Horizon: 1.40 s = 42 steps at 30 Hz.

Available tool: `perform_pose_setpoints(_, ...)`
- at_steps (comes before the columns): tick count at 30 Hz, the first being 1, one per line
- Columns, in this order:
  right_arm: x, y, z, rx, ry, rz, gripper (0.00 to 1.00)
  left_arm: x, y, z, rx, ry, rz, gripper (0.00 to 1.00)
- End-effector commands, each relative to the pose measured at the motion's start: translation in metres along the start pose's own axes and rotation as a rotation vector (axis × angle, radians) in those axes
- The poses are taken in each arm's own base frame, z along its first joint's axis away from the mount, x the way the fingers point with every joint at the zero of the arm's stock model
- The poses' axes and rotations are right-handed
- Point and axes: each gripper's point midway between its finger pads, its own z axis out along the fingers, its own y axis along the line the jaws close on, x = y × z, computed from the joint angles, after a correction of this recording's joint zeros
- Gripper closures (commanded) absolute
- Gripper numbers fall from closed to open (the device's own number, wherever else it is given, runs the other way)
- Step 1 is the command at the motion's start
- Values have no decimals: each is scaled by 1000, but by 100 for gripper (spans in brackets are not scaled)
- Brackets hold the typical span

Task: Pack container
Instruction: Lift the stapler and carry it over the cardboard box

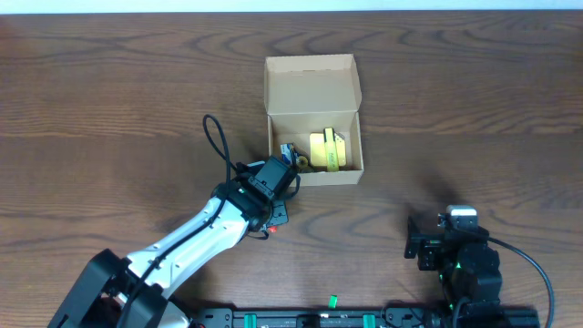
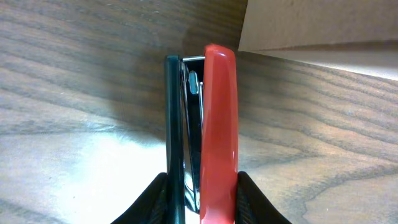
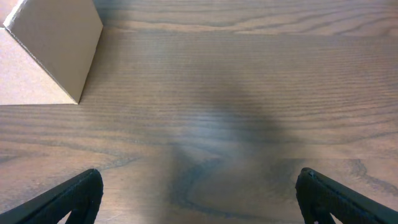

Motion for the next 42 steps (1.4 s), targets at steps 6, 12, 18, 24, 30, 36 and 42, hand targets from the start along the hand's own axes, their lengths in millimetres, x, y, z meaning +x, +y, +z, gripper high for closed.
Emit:
perform_pose_setpoints(6, 5, -1, 2, 3, 10, -12, 1, -14, 6, -18, -5, -89, -7, 78)
perform_pose_setpoints(12, 5, -1, 2, 3, 10, -12, 1, -21, 9, -33, 0, -146, -12, 78)
perform_pose_setpoints(18, 5, -1, 2, 3, 10, -12, 1, -31, 13, -53, 10, -228, -21, 77)
perform_pose_setpoints(24, 5, -1, 2, 3, 10, -12, 1, -48, -5, -76, 53, -284, 75, 73)
perform_pose_setpoints(30, 5, -1, 2, 3, 10, -12, 1, -81, -38, -109, 99, -370, 191, 72)
perform_pose_setpoints(36, 5, -1, 2, 3, 10, -12, 1, -105, -65, -112, 99, -383, 232, 73)
perform_pose_setpoints(42, 5, -1, 2, 3, 10, -12, 1, -127, -92, -94, 108, -367, 252, 74)
